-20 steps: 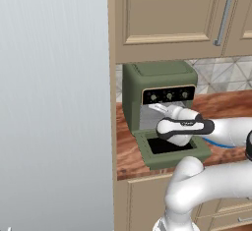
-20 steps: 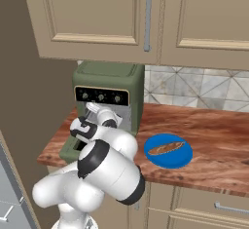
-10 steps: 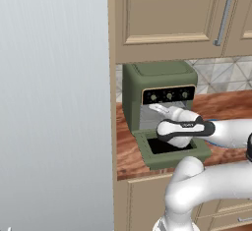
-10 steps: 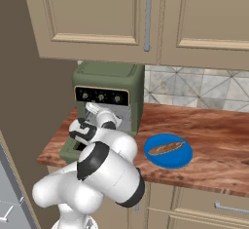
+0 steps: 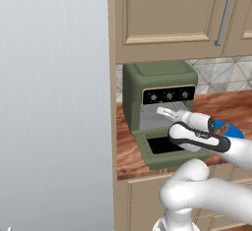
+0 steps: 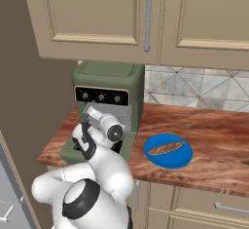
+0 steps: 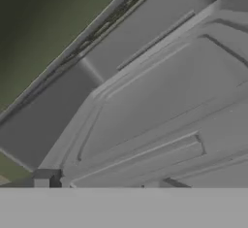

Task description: Pull the toaster oven rack outwards. Pick up the baguette from the plate and place it on the toaster oven rack. Close the toaster oven door fully and set the temperature to the lowest setting.

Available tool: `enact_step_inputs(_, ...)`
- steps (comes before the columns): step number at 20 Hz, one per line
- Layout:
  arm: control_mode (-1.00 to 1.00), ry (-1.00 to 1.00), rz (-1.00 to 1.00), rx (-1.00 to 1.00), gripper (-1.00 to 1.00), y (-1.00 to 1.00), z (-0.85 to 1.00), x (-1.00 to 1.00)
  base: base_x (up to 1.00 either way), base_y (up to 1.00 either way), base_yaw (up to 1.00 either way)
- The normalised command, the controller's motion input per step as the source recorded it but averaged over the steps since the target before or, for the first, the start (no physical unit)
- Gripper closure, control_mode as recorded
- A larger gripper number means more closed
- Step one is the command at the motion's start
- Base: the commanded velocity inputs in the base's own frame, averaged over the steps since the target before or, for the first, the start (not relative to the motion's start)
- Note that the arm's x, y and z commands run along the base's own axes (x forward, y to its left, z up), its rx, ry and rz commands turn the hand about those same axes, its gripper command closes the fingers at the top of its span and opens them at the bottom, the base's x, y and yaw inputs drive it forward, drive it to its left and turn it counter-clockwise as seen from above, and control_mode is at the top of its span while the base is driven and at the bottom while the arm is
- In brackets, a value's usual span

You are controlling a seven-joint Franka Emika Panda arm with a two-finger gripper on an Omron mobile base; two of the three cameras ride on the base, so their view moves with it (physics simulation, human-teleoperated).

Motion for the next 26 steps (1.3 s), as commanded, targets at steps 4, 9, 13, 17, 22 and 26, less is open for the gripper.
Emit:
enact_step_inputs(4,-1.0,0.0,-0.02,0.0,1.0,-0.25,-0.05,-0.58,0.0,0.0,0.0)
enact_step_inputs(9,-1.0,0.01,-0.01,0.0,1.0,-0.2,-0.13,-0.6,0.0,0.0,0.0)
enact_step_inputs(13,-1.0,0.04,-0.01,0.0,1.0,-0.25,-0.17,-0.61,0.0,0.0,0.0)
enact_step_inputs(17,-1.0,0.05,-0.01,0.0,1.0,-0.25,-0.2,-0.69,0.0,0.0,0.0)
enact_step_inputs(22,-1.0,0.0,-0.01,0.0,1.0,-0.32,-0.16,-0.83,0.0,0.0,0.0)
enact_step_inputs(26,-1.0,0.0,-0.02,0.0,1.0,-0.37,-0.08,-0.97,0.0,0.0,0.0)
